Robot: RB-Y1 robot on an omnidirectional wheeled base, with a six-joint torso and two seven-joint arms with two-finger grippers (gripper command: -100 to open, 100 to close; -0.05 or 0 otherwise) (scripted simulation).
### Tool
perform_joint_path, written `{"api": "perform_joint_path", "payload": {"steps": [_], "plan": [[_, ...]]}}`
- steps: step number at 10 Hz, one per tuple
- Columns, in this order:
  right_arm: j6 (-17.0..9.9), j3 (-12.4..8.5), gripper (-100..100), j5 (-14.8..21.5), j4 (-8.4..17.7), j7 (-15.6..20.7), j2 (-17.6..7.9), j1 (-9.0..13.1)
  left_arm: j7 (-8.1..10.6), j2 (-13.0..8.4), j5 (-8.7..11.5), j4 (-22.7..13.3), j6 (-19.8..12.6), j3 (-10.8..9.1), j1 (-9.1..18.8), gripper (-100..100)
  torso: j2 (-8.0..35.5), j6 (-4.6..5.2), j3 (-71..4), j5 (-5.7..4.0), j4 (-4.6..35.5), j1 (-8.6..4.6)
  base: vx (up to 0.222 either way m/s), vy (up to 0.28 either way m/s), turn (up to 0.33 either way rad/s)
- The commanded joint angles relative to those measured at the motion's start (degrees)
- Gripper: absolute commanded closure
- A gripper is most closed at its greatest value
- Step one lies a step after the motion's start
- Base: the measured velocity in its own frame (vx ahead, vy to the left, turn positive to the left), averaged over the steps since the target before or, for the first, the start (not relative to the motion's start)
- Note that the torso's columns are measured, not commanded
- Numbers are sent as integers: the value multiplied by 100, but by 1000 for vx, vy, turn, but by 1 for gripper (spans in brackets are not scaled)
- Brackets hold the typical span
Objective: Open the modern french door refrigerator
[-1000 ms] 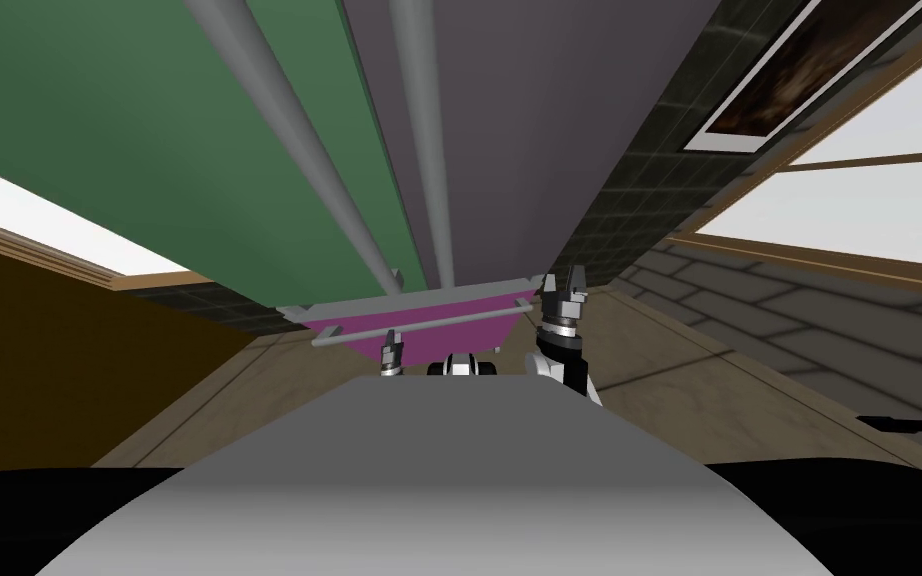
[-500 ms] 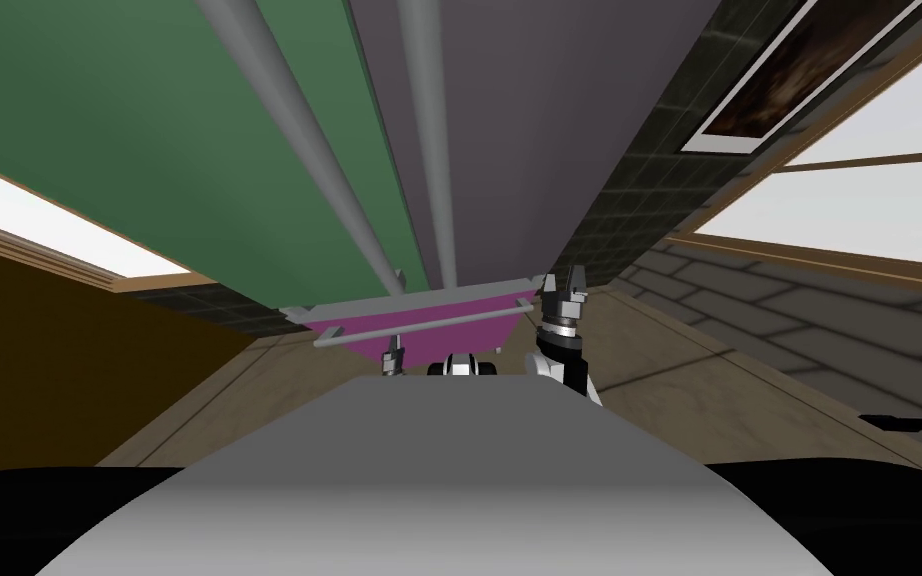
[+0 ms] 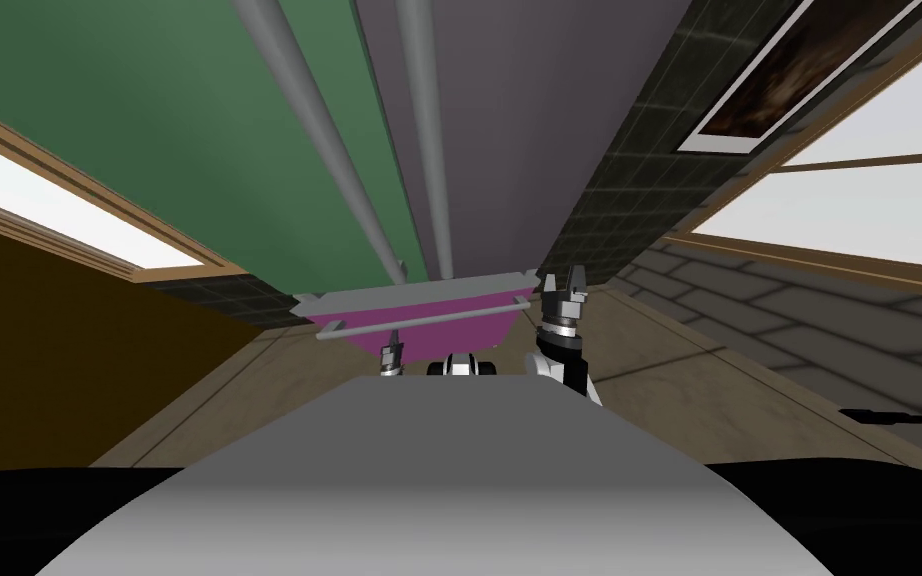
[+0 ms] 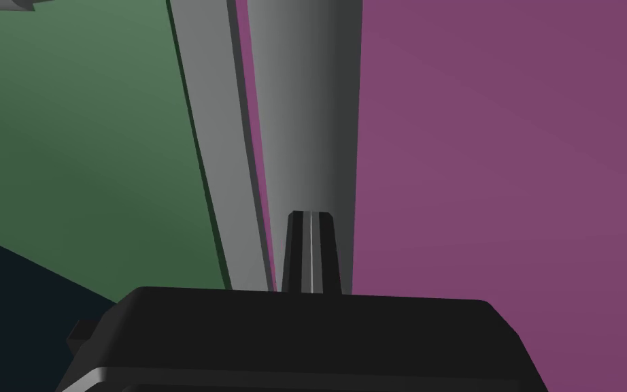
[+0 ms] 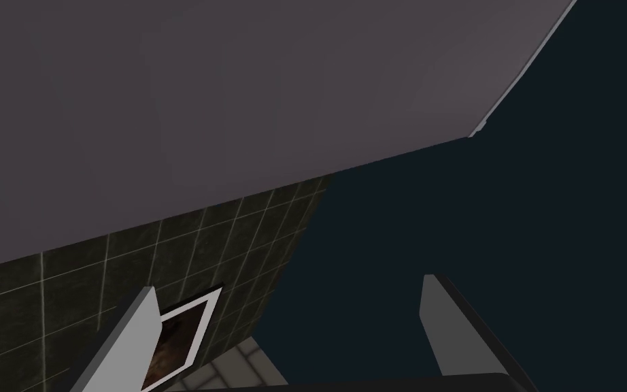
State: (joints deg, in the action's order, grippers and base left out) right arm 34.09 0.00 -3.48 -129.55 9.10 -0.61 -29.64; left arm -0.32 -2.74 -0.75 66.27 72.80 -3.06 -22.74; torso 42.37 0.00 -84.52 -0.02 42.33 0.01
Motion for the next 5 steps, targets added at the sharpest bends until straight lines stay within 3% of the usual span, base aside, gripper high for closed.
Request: {"api": "perform_joint_path", "payload": {"steps": [1,3,4,5], "plan": [[0,0,0,0,0,0,0,0,53,-50,5,226,-256,-8,-14,100,-18,0,-12,4,-7,7,-112,-29,20],[0,0,0,0,0,0,0,-1,60,-57,5,257,-269,-7,-28,100,-15,0,-10,2,-7,0,-87,-18,11],[0,-1,0,0,0,0,-1,-2,71,-215,9,271,-282,-9,-39,-100,-27,1,-16,1,-6,3,-15,13,1],[0,-1,0,0,0,0,-1,-2,82,-318,14,279,-268,-12,-44,-100,-32,0,-20,2,-8,12,-3,49,5]]}}
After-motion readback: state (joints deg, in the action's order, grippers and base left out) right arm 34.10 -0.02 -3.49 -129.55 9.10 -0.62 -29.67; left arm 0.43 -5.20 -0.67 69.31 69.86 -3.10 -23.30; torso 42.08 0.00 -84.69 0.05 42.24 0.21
